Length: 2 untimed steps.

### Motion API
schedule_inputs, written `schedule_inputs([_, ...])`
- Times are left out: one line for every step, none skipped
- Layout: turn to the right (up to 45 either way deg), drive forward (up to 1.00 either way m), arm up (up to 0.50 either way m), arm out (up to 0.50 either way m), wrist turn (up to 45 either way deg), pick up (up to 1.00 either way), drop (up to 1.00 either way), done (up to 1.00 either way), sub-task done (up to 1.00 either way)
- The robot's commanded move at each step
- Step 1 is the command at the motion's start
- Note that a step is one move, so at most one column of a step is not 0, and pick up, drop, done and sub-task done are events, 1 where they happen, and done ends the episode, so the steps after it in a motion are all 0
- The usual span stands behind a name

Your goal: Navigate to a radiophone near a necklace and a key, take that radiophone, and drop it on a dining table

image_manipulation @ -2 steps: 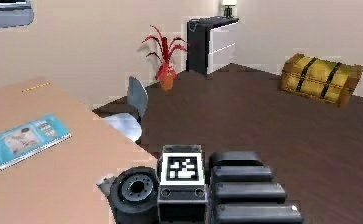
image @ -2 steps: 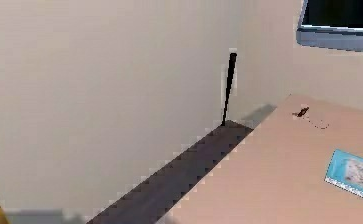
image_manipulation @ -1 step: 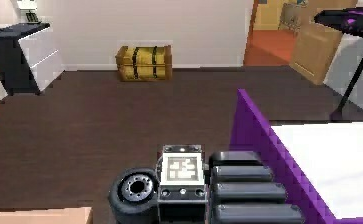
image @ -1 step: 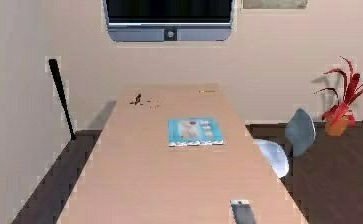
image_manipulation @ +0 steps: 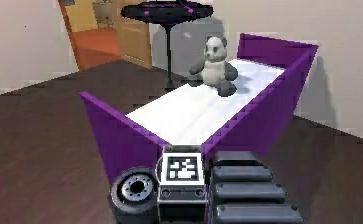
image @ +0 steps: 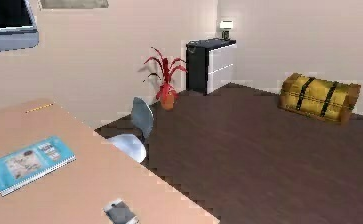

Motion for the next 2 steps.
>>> schedule_inputs([36.0, 0.0, 0.0, 0.0, 0.0, 0.0, 0.0, 0.0, 0.0])
schedule_inputs([3.0, 0.0, 0.0, 0.0, 0.0, 0.0, 0.0, 0.0, 0.0])
